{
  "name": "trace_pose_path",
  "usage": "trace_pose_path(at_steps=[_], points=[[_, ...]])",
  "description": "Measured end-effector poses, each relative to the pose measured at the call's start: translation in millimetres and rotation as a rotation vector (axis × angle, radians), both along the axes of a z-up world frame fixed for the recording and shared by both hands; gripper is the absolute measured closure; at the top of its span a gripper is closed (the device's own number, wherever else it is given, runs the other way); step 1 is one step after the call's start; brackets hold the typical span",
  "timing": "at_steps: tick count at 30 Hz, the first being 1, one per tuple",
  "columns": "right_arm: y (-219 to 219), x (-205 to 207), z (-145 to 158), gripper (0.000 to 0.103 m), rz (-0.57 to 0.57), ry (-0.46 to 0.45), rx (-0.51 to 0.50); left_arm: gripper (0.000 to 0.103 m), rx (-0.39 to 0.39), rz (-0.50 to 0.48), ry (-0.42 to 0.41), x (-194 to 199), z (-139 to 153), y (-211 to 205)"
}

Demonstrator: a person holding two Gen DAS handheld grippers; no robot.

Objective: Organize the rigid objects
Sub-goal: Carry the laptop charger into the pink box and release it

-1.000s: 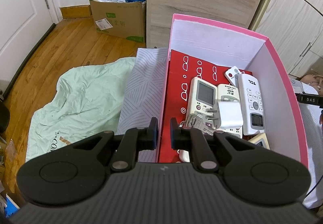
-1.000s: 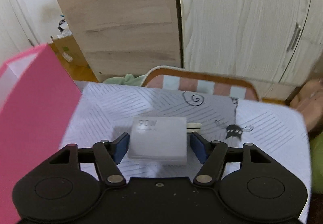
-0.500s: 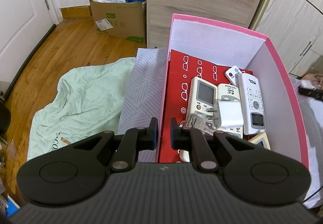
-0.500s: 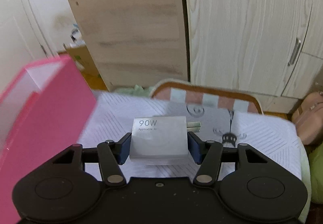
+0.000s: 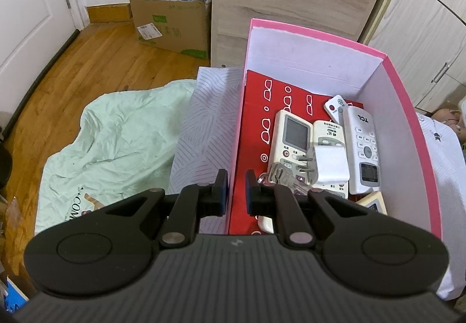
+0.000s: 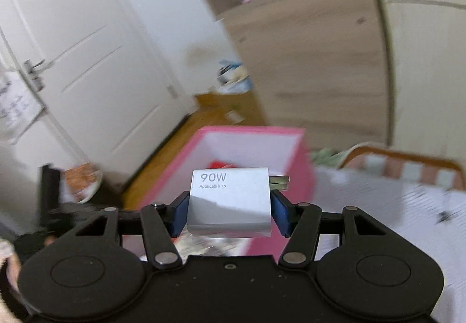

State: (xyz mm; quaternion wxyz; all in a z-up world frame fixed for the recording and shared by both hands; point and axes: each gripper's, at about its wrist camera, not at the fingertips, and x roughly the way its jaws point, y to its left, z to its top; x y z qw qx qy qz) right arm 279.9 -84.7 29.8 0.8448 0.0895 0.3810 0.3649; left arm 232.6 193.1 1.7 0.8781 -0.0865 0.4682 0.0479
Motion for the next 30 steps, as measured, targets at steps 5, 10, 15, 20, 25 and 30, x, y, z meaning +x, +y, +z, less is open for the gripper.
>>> trace_pose_path(at_steps=[5,10,15,20,25,30], points=[[40,-3,-11,0.04,0.087,0.078,-0.024,0.093,0.02,-0.018,-0.004,-1,0,-3],[71,19,-32,0.04,0.105,0.155,-0.042,0.093,0.021,-0.023,0.0,-1,-1,-3],[82,50,-52,0.04,0.037,0.187,-0.079,0.093,0.031,-0.024,0.0,-1,-2,-7],[107,80,-66,0.04,-0.041,0.141,-0.201,0.093,0.02,-0.019,0.001,1,0,-5],[123,94,-69,0.04,-0.059,0.087,-0.255,0.093,0.02,-0.022,-0.006,-2,0,-5],[131,108,-79,0.04,-0.093,0.091,-0.301,0.093,0.033,-0.026,-0.009,-3,-1,-7]])
